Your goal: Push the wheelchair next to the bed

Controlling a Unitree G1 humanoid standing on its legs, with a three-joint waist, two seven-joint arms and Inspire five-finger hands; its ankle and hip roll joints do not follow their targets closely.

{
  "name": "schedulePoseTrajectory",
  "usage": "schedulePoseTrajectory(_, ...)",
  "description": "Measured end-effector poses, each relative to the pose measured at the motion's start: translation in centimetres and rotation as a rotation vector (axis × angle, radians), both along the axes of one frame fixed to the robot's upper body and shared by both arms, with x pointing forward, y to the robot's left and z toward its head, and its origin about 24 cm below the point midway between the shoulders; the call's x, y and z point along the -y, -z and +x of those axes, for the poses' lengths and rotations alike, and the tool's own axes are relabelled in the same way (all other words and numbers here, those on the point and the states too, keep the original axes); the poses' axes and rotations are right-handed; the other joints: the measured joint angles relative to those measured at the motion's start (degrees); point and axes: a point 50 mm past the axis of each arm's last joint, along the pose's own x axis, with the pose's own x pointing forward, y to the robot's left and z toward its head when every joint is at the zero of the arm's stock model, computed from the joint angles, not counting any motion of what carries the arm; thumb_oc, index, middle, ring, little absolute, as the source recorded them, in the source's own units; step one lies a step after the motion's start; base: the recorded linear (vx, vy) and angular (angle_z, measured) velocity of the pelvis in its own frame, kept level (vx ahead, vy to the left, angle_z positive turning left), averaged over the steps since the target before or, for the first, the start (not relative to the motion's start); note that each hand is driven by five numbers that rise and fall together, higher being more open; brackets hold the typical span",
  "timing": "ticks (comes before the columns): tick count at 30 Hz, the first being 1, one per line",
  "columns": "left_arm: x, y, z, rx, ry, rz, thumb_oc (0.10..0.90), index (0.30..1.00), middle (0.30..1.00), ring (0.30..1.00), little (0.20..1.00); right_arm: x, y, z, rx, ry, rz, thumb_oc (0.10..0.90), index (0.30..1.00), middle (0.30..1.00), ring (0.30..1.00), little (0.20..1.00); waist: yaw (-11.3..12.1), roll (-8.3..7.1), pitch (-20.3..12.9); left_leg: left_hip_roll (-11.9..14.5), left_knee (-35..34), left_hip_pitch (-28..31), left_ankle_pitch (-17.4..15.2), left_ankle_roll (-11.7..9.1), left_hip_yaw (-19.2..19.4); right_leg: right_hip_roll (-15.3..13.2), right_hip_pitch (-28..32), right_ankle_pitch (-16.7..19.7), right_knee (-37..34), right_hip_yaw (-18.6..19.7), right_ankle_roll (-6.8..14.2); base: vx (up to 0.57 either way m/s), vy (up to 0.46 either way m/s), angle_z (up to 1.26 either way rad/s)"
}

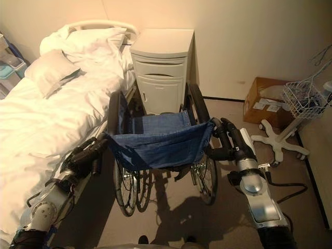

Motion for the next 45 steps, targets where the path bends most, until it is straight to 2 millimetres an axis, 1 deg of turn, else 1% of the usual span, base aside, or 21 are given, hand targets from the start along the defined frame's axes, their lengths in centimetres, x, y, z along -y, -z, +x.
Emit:
schedulePoseTrajectory(11, 0.0, 1.3, -0.5, 0.007, -0.012, -0.195, 0.800, 0.900, 0.900, 0.900, 0.900, 0.0, 0.0, 0.0, 0.005, 0.007, 0.004, 0.800, 0.900, 0.900, 0.900, 0.900, 0.06, 0.17, -0.14, 0.04, 0.00, 0.03, 0.01, -0.01, 0.00, 0.05, 0.04, 0.05, -0.03, -0.48, -0.04, 0.00, 0.000, 0.00)
schedulePoseTrajectory(17, 0.2, 2.4, -0.9, 0.041, -0.081, -0.412, 0.800, 0.900, 0.900, 0.900, 0.900, 0.1, 0.1, 0.0, 0.007, 0.011, 0.005, 0.800, 0.900, 0.900, 0.900, 0.900, 0.06, 0.01, -0.23, 0.04, 0.00, -0.01, 0.01, -0.02, 0.00, 0.10, 0.08, 0.06, -0.03, -0.81, -0.02, 0.00, 0.000, 0.00)
schedulePoseTrajectory(18, -0.2, 2.5, -1.0, 0.079, -0.142, -0.474, 0.800, 0.900, 0.900, 0.900, 0.900, 0.2, 0.2, 0.0, 0.006, 0.015, 0.004, 0.800, 0.900, 0.900, 0.900, 0.900, 0.06, -0.15, -0.28, 0.04, 0.00, -0.05, 0.02, -0.03, 0.01, 0.13, 0.07, 0.06, -0.03, -0.86, -0.02, 0.00, 0.000, 0.00)
schedulePoseTrajectory(19, -1.4, 2.5, -1.3, 0.135, -0.254, -0.544, 0.800, 0.900, 0.900, 0.900, 0.900, 0.3, 0.3, 0.0, 0.003, 0.019, 0.005, 0.800, 0.900, 0.900, 0.900, 0.900, 0.05, -0.42, -0.35, 0.05, 0.00, -0.07, 0.02, -0.03, 0.01, 0.13, 0.07, 0.06, -0.04, -0.89, -0.03, 0.00, 0.000, 0.00)
schedulePoseTrajectory(20, -2.0, 2.5, -1.5, 0.161, -0.301, -0.567, 0.800, 0.900, 0.900, 0.900, 0.900, 0.3, 0.3, 0.0, 0.001, 0.021, 0.005, 0.800, 0.900, 0.900, 0.900, 0.900, 0.06, -0.57, -0.37, 0.05, 0.00, -0.09, 0.02, -0.03, 0.01, 0.12, 0.06, 0.06, -0.04, -0.92, -0.03, 0.01, -0.026, 0.04)
schedulePoseTrajectory(21, -3.6, 2.2, -2.0, 0.222, -0.399, -0.590, 0.800, 0.900, 0.900, 0.900, 0.900, 0.5, 0.4, -0.1, -0.003, 0.025, 0.006, 0.800, 0.900, 0.900, 0.900, 0.900, 0.14, -0.98, -0.45, 0.04, 0.00, -0.19, 0.02, -0.03, 0.01, 0.11, 0.04, 0.06, -0.04, -1.02, -0.03, 0.01, -0.023, 0.04)
schedulePoseTrajectory(22, -4.4, 1.9, -2.2, 0.253, -0.443, -0.590, 0.800, 0.900, 0.900, 0.900, 0.900, 0.6, 0.5, -0.2, -0.006, 0.029, 0.007, 0.800, 0.900, 0.900, 0.900, 0.900, 0.21, -1.20, -0.53, 0.01, 0.00, -0.19, 0.02, -0.03, -0.01, 0.11, 0.05, 0.06, -0.04, -1.05, -0.03, 0.01, -0.031, 0.04)
schedulePoseTrajectory(23, -5.9, 1.4, -2.7, 0.318, -0.531, -0.555, 0.800, 0.900, 0.900, 0.900, 0.900, 0.8, 0.8, -0.3, -0.014, 0.042, 0.020, 0.800, 0.900, 0.900, 0.900, 0.900, 0.32, -1.72, -0.83, -0.07, 0.00, -0.22, 0.02, -0.03, -0.05, 0.07, 0.07, 0.06, -0.04, -1.10, -0.02, 0.01, -0.023, 0.04)
schedulePoseTrajectory(25, -7.6, 0.4, -3.4, 0.386, -0.622, -0.425, 0.800, 0.900, 0.900, 0.900, 0.900, 1.1, 1.1, -0.5, -0.018, 0.069, 0.063, 0.800, 0.900, 0.900, 0.900, 0.900, 0.94, -2.30, -0.92, -0.14, 0.00, -0.25, 0.02, -0.02, -0.15, 0.00, 0.10, 0.07, -0.03, -1.21, 0.00, 0.01, -0.011, 0.02)
schedulePoseTrajectory(26, -8.4, -0.3, -3.7, 0.400, -0.663, -0.280, 0.800, 0.900, 0.900, 0.900, 0.900, 1.6, 1.2, -0.8, -0.014, 0.097, 0.102, 0.800, 0.900, 0.900, 0.900, 0.900, 1.73, -2.53, -0.88, -0.18, 0.00, -0.25, 0.02, -0.02, -0.13, -0.03, 0.09, 0.08, -0.03, -1.21, 0.02, 0.00, 0.000, 0.00)
schedulePoseTrajectory(27, -8.7, -0.6, -3.9, 0.406, -0.678, -0.213, 0.800, 0.900, 0.900, 0.900, 0.900, 1.8, 1.3, -1.1, -0.009, 0.112, 0.126, 0.800, 0.900, 0.900, 0.900, 0.900, 1.99, -2.62, -0.86, -0.20, 0.00, -0.25, 0.02, -0.02, -0.18, -0.05, 0.12, 0.08, -0.03, -1.21, 0.02, 0.00, 0.001, 0.06)
schedulePoseTrajectory(28, -9.5, -1.4, -4.3, 0.410, -0.715, -0.058, 0.800, 0.900, 0.900, 0.900, 0.900, 1.9, 1.5, -1.3, 0.006, 0.138, 0.140, 0.800, 0.900, 0.900, 0.900, 0.900, 2.20, -2.75, -0.81, -0.25, 0.00, -0.26, 0.03, -0.01, -0.53, -0.05, 0.26, 0.09, -0.03, -1.24, 0.03, 0.00, 0.003, 0.09)
schedulePoseTrajectory(29, -9.8, -1.7, -4.5, 0.413, -0.727, -0.010, 0.800, 0.900, 0.900, 0.900, 0.900, 1.9, 1.5, -1.4, 0.011, 0.145, 0.145, 0.800, 0.900, 0.900, 0.900, 0.900, 2.22, -2.79, -0.78, -0.25, 0.00, -0.26, 0.03, -0.01, -0.62, -0.04, 0.31, 0.09, -0.03, -1.26, 0.03, -0.01, 0.003, 0.09)
schedulePoseTrajectory(31, -10.5, -3.6, -4.9, 0.434, -0.749, 0.185, 0.800, 0.900, 0.900, 0.900, 0.900, 2.3, 1.4, -1.6, 0.032, 0.160, 0.159, 0.800, 0.900, 0.900, 0.900, 0.900, 2.45, -2.88, -0.72, -0.26, -0.02, -0.37, 0.04, 0.00, -0.72, -0.05, 0.29, 0.09, -0.04, -1.25, 0.03, 0.00, 0.001, 0.02)
schedulePoseTrajectory(32, -10.6, -4.2, -5.0, 0.449, -0.741, 0.218, 0.800, 0.900, 0.900, 0.900, 0.900, 2.3, 1.3, -1.6, 0.040, 0.164, 0.176, 0.800, 0.900, 0.900, 0.900, 0.900, 2.46, -2.95, -0.68, -0.26, -0.02, -0.39, 0.03, 0.00, -0.73, -0.05, 0.27, 0.09, -0.03, -1.25, 0.03, 0.00, 0.000, 0.00)
schedulePoseTrajectory(33, -10.6, -5.3, -5.1, 0.489, -0.720, 0.260, 0.800, 0.900, 0.900, 0.900, 0.900, 2.6, 1.1, -1.6, 0.053, 0.173, 0.184, 0.800, 0.900, 0.900, 0.900, 0.900, 2.49, -3.05, -0.62, -0.28, -0.02, -0.41, 0.03, 0.00, -0.75, -0.06, 0.26, 0.08, -0.04, -1.22, 0.03, 0.00, 0.000, 0.00)
schedulePoseTrajectory(34, -10.4, -6.0, -5.0, 0.531, -0.706, 0.269, 0.800, 0.900, 0.900, 0.900, 0.900, 2.8, 0.9, -1.6, 0.064, 0.180, 0.188, 0.800, 0.900, 0.900, 0.900, 0.900, 2.55, -3.07, -0.60, -0.30, -0.02, -0.42, 0.03, 0.00, -0.78, -0.08, 0.27, 0.08, -0.03, -1.22, 0.03, 0.00, 0.000, 0.00)
schedulePoseTrajectory(36, -10.1, -6.9, -4.8, 0.583, -0.673, 0.270, 0.800, 0.900, 0.900, 0.900, 0.900, 2.9, 0.8, -1.6, 0.080, 0.183, 0.221, 0.800, 0.900, 0.900, 0.900, 0.900, 2.56, -3.09, -0.60, -0.31, -0.02, -0.44, 0.03, 0.00, -0.77, -0.08, 0.25, 0.08, -0.03, -1.22, 0.03, 0.00, 0.000, 0.00)
schedulePoseTrajectory(38, -9.7, -7.1, -4.5, 0.607, -0.635, 0.273, 0.800, 0.900, 0.900, 0.900, 0.900, 3.1, 0.6, -1.7, 0.095, 0.188, 0.257, 0.800, 0.900, 0.900, 0.900, 0.900, 2.42, -3.09, -0.59, -0.29, -0.01, -0.45, 0.02, -0.01, -0.76, -0.04, 0.20, 0.08, -0.03, -1.23, 0.03, 0.00, 0.000, 0.00)
schedulePoseTrajectory(42, -9.6, -6.6, -4.3, 0.571, -0.602, 0.260, 0.800, 0.900, 0.900, 0.900, 0.900, 3.6, 0.2, -1.7, 0.128, 0.206, 0.313, 0.800, 0.900, 0.900, 0.900, 0.900, 1.93, -3.21, -0.51, -0.26, -0.01, -0.45, 0.02, -0.01, -0.71, -0.01, 0.16, 0.08, -0.03, -1.24, 0.03, 0.00, 0.000, 0.00)
schedulePoseTrajectory(45, -9.4, -5.4, -4.1, 0.511, -0.574, 0.240, 0.800, 0.900, 0.900, 0.900, 0.900, 3.8, 0.1, -1.8, 0.144, 0.217, 0.370, 0.800, 0.900, 0.900, 0.900, 0.900, 1.81, -3.31, -0.46, -0.26, -0.01, -0.41, 0.02, -0.01, -0.64, -0.01, 0.18, 0.09, -0.04, -1.27, 0.03, 0.00, 0.000, 0.00)
